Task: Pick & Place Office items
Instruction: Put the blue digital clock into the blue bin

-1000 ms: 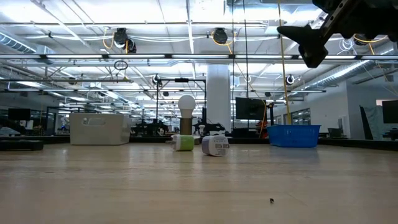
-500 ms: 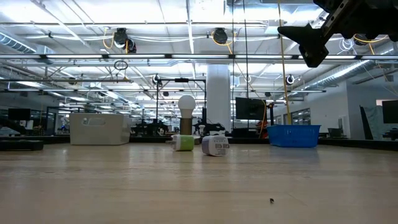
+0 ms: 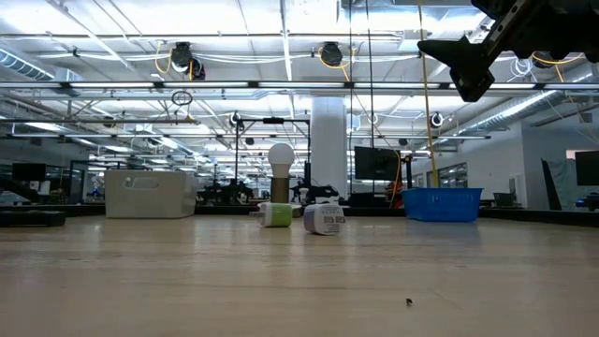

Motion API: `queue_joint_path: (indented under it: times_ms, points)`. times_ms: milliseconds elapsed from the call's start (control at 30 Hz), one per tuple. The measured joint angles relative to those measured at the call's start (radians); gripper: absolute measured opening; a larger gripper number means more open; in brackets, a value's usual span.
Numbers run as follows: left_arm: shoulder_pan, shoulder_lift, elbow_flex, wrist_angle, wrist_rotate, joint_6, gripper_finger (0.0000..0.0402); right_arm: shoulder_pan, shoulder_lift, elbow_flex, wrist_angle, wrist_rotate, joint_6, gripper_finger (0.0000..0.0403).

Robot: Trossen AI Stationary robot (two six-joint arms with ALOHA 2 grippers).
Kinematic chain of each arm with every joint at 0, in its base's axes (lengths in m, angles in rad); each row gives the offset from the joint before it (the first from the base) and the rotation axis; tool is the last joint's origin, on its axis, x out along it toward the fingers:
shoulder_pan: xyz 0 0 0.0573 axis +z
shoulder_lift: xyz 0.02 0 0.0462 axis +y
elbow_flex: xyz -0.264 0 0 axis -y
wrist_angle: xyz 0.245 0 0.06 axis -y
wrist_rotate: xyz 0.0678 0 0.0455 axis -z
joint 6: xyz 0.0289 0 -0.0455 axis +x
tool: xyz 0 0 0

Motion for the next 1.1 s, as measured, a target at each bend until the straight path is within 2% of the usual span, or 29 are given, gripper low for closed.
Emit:
queue_joint_path:
  times_ms: [500, 1100]
  points:
    - [0.007, 0.0, -0.123, 0.203, 0.001, -0.002, 0.0218, 0.0, 0.0, 0.0, 0.0, 0.0, 0.0, 0.0302]
    - [0.042, 0.012, -0.128, 0.283, 0.002, 0.086, 0.0218, 0.0, 0.0, 0.0, 0.0, -0.001, -0.001, 0.0302]
